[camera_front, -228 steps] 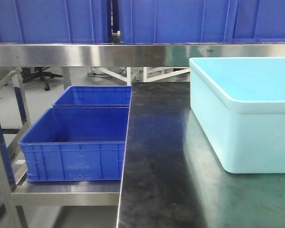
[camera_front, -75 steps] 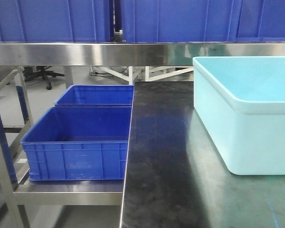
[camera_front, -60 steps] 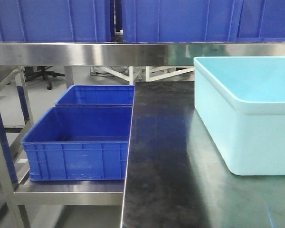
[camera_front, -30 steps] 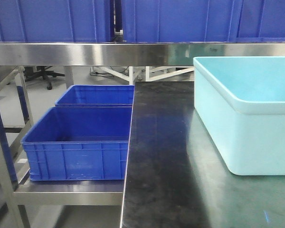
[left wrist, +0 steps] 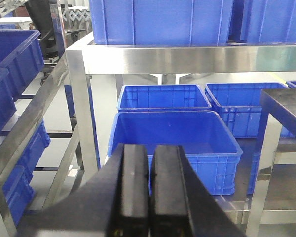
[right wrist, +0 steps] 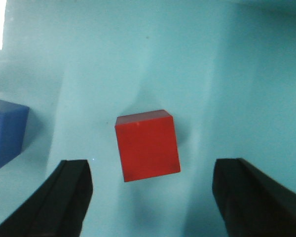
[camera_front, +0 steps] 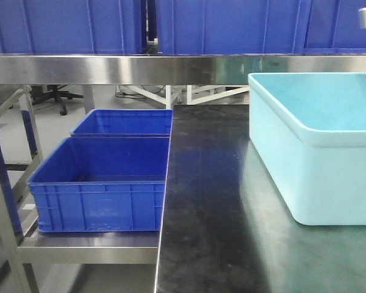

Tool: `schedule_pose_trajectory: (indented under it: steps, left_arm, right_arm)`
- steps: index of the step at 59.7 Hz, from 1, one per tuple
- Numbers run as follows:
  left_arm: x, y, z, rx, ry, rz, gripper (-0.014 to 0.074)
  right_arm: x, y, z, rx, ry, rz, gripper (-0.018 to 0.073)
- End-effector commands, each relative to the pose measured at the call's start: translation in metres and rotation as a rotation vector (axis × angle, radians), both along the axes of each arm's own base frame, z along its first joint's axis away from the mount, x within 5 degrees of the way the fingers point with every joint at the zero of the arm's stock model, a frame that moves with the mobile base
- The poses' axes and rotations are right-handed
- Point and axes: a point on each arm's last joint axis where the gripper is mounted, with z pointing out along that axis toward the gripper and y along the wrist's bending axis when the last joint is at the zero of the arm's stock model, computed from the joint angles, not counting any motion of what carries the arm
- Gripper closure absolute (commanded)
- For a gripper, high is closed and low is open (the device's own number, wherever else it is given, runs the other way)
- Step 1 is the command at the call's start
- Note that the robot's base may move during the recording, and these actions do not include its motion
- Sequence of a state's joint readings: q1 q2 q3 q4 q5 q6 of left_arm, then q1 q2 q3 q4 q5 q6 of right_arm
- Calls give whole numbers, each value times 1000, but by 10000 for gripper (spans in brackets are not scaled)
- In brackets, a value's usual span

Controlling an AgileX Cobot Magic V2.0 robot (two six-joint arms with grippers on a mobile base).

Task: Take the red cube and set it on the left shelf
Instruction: 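Reach the right gripper down into the light-blue bin over the red cube, then close the right gripper around the red cube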

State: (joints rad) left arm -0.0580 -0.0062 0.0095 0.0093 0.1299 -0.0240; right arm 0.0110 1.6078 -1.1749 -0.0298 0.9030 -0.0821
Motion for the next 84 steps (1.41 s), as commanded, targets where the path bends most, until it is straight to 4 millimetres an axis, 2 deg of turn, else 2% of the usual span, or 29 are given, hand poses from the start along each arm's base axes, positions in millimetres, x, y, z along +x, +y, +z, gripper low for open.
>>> schedule_pose_trajectory:
  steps: [1, 32, 55, 60, 64, 74, 75, 80, 84]
  left_arm:
    - [0, 0, 1, -9, -80, -7, 495]
    - [0, 0, 1, -9, -80, -7, 495]
    - [0, 0, 1, -9, -80, -7, 495]
    - [0, 0, 1, -9, -80, -7, 495]
    - [0, 0, 1, -9, -80, -7, 495]
    - [0, 0, 1, -9, -80, -7, 495]
    - [0, 0, 1, -9, -80, -7, 495]
    - [0, 0, 1, -9, -80, -7, 495]
    - [0, 0, 1, -9, -80, -7, 495]
  right_arm:
    - [4, -1, 19, -15, -92, 15, -54]
    - [16, 5, -9, 1, -12, 23, -54]
    - [17, 5, -10, 1, -14, 24, -44]
    - [17, 5, -10, 1, -14, 24, 29]
    - [17, 5, -10, 1, -17, 24, 142]
    - [17, 5, -3, 1, -46, 25, 506]
    - [17, 5, -2, 1, -53, 25, 524]
    - [14, 6, 10, 2, -110, 27, 497]
    - [9, 6, 26, 4, -180, 29, 501]
